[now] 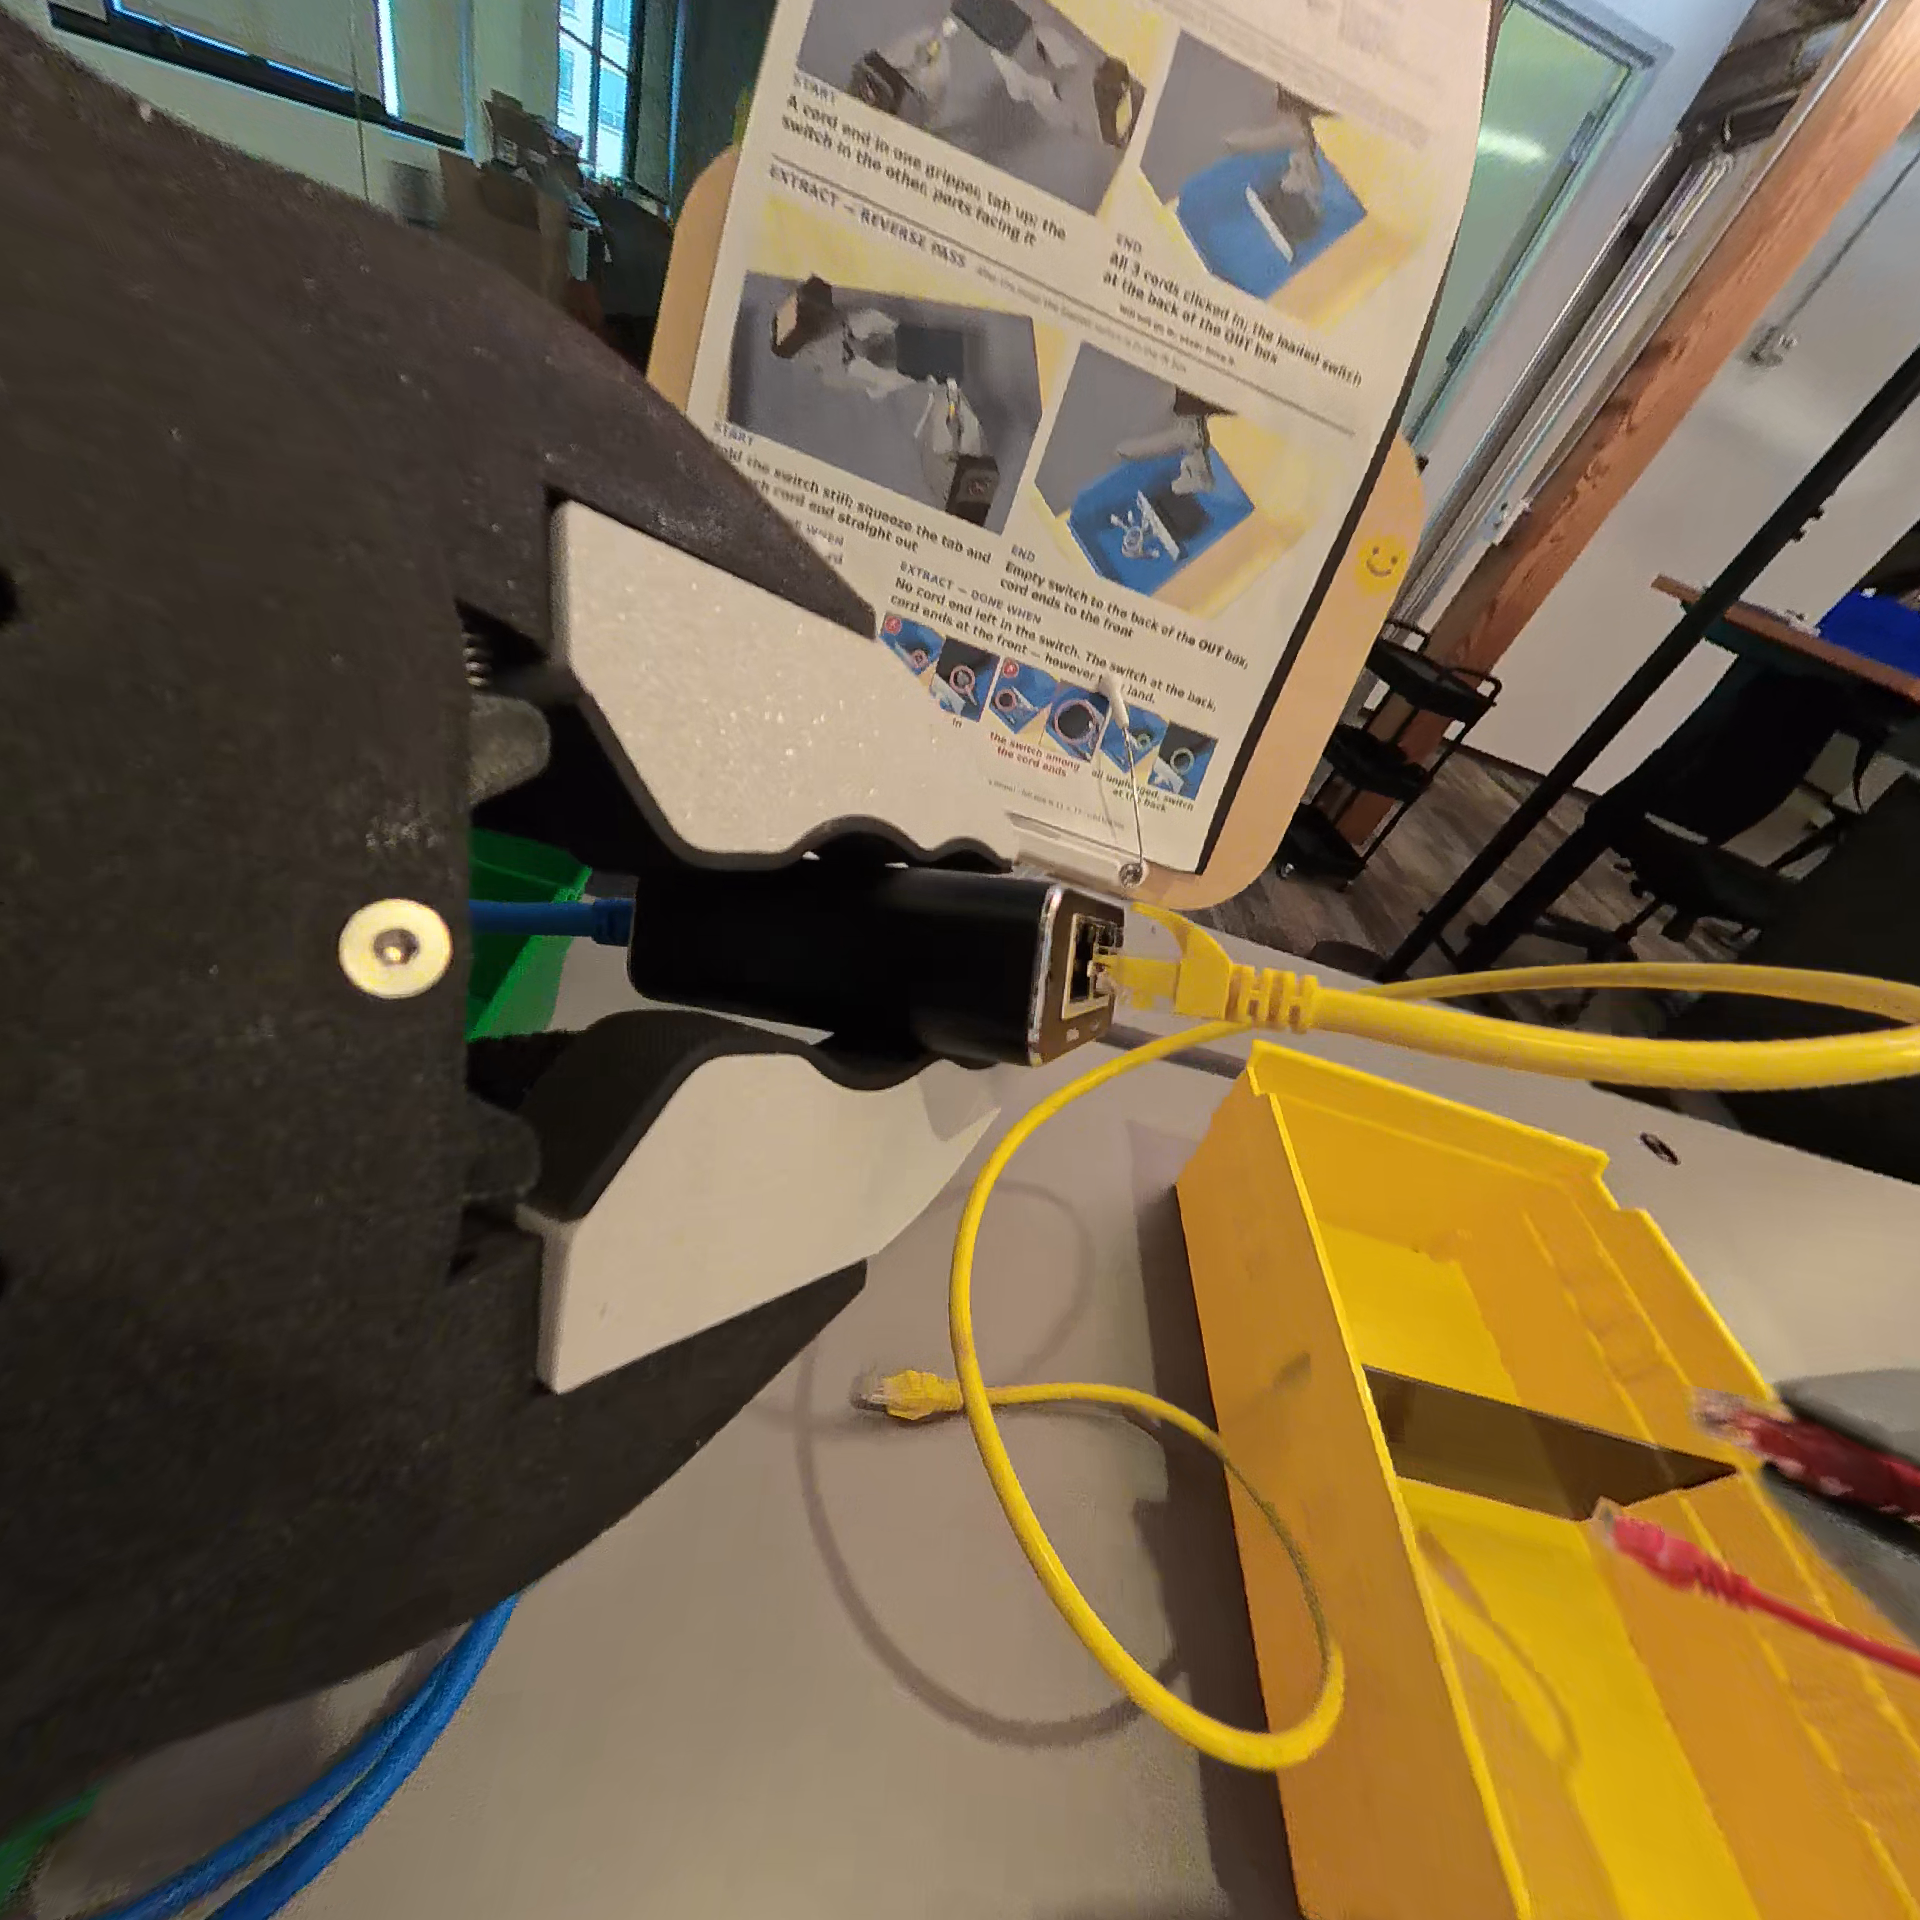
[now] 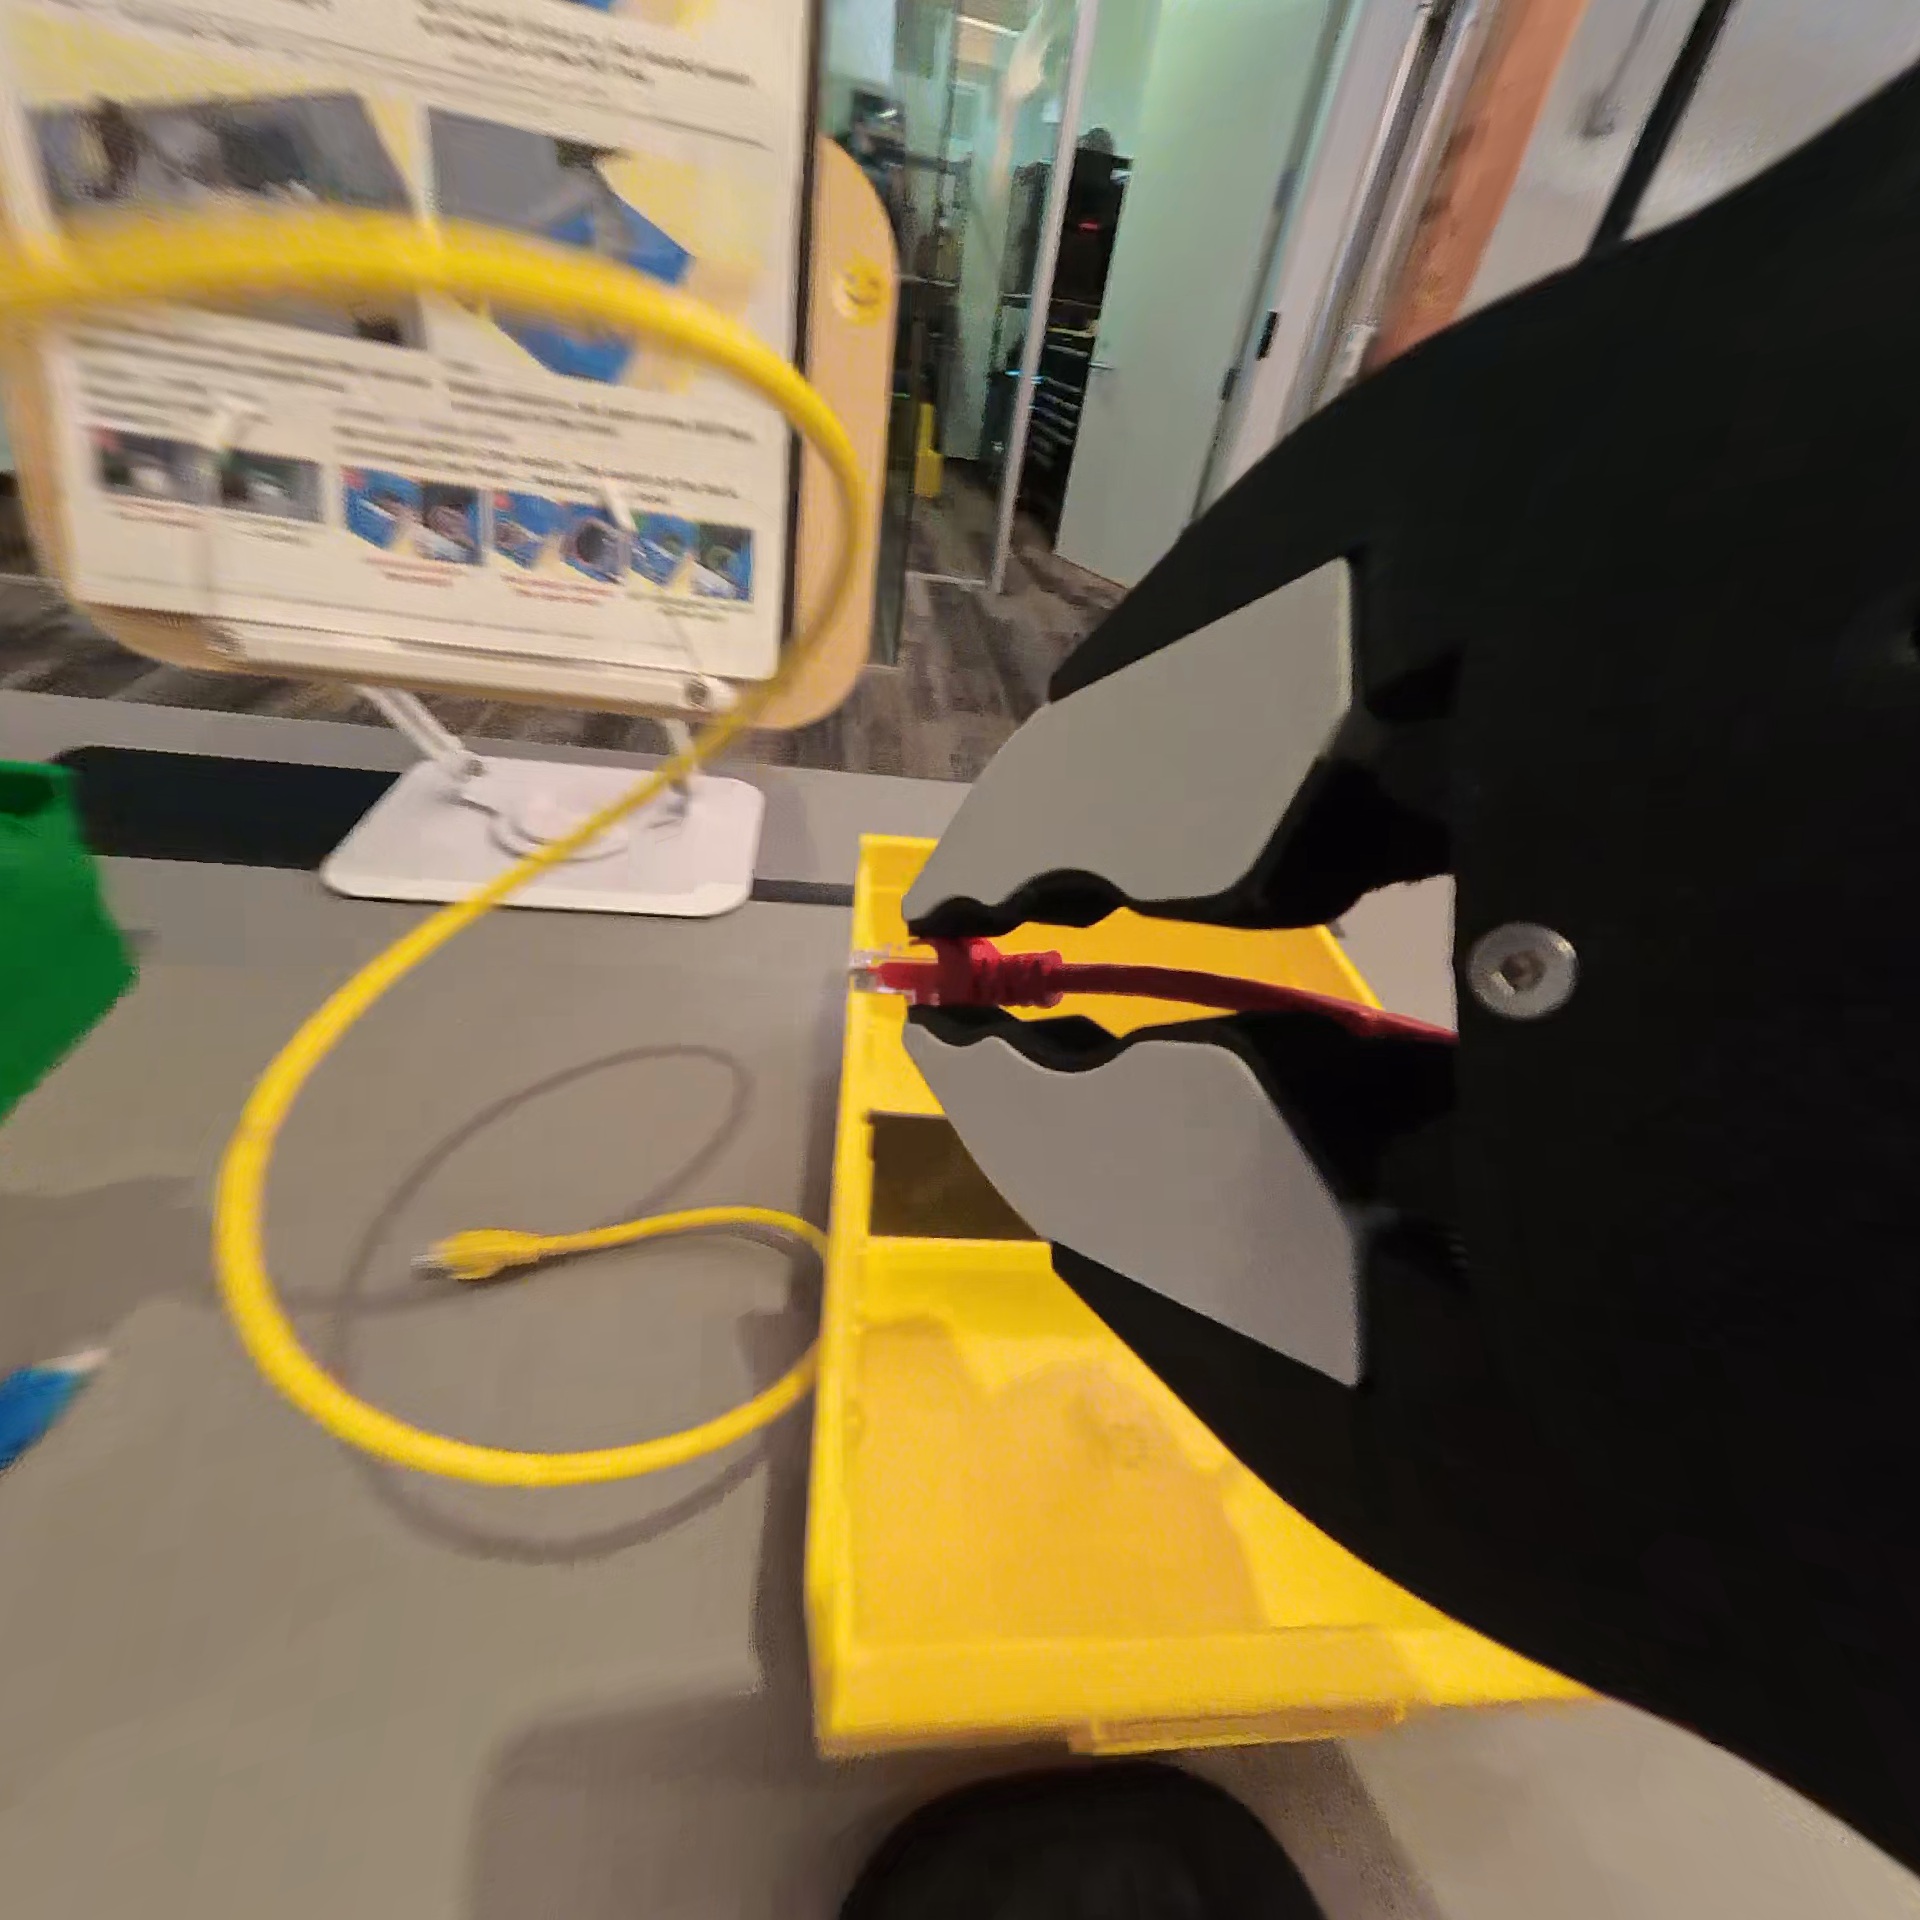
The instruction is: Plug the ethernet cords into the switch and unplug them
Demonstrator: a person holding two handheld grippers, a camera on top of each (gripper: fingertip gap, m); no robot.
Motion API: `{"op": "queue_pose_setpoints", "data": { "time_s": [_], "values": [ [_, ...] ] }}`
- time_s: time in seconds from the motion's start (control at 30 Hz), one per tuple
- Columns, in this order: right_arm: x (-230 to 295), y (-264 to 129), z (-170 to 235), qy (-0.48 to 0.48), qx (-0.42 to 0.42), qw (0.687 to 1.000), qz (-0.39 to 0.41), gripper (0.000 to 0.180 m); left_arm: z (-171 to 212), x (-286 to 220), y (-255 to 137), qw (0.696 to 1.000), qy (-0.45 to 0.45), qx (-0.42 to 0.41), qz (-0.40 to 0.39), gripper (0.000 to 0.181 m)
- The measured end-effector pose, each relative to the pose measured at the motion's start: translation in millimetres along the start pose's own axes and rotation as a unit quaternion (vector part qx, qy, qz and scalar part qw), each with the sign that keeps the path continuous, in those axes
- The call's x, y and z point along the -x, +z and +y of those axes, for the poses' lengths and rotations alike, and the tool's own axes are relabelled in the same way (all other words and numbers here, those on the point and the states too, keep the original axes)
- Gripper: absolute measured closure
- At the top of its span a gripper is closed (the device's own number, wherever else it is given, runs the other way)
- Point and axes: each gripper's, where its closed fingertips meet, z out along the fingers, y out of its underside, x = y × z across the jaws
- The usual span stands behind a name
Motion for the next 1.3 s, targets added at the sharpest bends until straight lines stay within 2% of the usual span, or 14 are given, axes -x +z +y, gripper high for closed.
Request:
{"op": "queue_pose_setpoints", "data": {
  "time_s": [0.13, 0.23, 0.33, 0.43, 0.57, 0.63, 0.7, 0.77, 0.83, 1.03, 1.2, 1.3],
  "values": [
    [40, 30, 42, 0.006, 0.032, 0.999, 0.014, 0.166, -11, -1, -5, 1.000, -0.007, -0.023, 0.005, 0.154],
    [84, 56, 56, 0.092, 0.032, 0.994, -0.051, 0.165, -15, -4, -6, 1.000, -0.007, -0.027, 0.013, 0.154],
    [86, 61, 48, 0.195, 0.000, 0.978, -0.079, 0.158, -16, -7, -7, 0.999, -0.010, -0.025, 0.023, 0.154],
    [68, 46, 26, 0.277, -0.067, 0.951, -0.119, 0.158, -18, -9, -7, 0.999, -0.010, -0.027, 0.029, 0.154],
    [61, 30, 10, 0.341, -0.101, 0.912, -0.204, 0.156, -22, -13, -8, 0.999, -0.008, -0.031, 0.039, 0.154],
    [69, 20, 5, 0.339, -0.091, 0.903, -0.246, 0.154, -22, -14, -8, 0.999, -0.005, -0.029, 0.038, 0.154],
    [89, 7, 8, 0.296, -0.072, 0.910, -0.282, 0.153, -20, -14, -8, 0.999, -0.004, -0.024, 0.039, 0.154],
    [114, 0, 28, 0.242, -0.025, 0.925, -0.292, 0.153, -18, -15, -9, 0.999, -0.005, -0.021, 0.042, 0.154],
    [138, -5, 48, 0.220, 0.011, 0.927, -0.303, 0.156, -18, -15, -8, 0.999, -0.006, -0.021, 0.043, 0.154],
    [167, 4, 80, 0.260, 0.074, 0.910, -0.315, 0.172, -26, -22, -4, 0.998, 0.005, -0.029, 0.049, 0.154],
    [152, 10, 73, 0.305, 0.049, 0.899, -0.310, 0.173, -30, -28, -6, 0.997, 0.016, -0.037, 0.059, 0.154],
    [153, 18, 77, 0.328, 0.074, 0.884, -0.324, 0.173, -36, -32, -7, 0.996, 0.022, -0.046, 0.066, 0.154]
  ]
}}
